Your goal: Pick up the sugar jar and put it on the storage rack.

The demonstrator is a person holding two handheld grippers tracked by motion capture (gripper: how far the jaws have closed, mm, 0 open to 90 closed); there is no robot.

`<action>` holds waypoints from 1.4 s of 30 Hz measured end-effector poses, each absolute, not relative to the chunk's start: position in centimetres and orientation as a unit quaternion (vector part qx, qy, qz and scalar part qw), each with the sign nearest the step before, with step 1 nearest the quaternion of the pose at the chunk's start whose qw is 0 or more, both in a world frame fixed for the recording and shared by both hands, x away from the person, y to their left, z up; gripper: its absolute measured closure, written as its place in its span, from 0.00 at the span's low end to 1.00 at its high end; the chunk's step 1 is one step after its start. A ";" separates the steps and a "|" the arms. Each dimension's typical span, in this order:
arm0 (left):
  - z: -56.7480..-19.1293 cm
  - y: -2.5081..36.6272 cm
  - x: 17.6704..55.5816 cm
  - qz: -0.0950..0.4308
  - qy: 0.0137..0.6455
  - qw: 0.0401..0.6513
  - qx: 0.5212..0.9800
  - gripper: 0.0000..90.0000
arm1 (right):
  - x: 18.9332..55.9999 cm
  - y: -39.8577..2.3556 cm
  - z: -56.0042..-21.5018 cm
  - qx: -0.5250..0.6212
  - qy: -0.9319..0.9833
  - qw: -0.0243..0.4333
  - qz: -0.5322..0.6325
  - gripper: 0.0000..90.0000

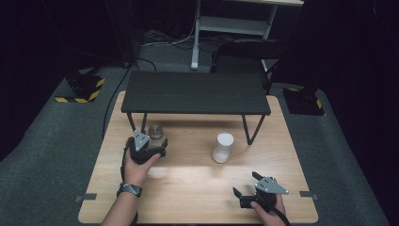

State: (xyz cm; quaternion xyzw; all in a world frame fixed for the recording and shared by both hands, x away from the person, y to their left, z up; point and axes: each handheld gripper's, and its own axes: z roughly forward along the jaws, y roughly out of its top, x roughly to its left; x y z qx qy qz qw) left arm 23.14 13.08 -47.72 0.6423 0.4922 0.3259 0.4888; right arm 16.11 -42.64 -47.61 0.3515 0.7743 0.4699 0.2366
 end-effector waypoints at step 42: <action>-48.2 12.2 23.6 0.347 0.492 0.491 0.630 0.39 | 16.2 -42.9 -47.7 0.355 0.772 0.231 0.474 0.00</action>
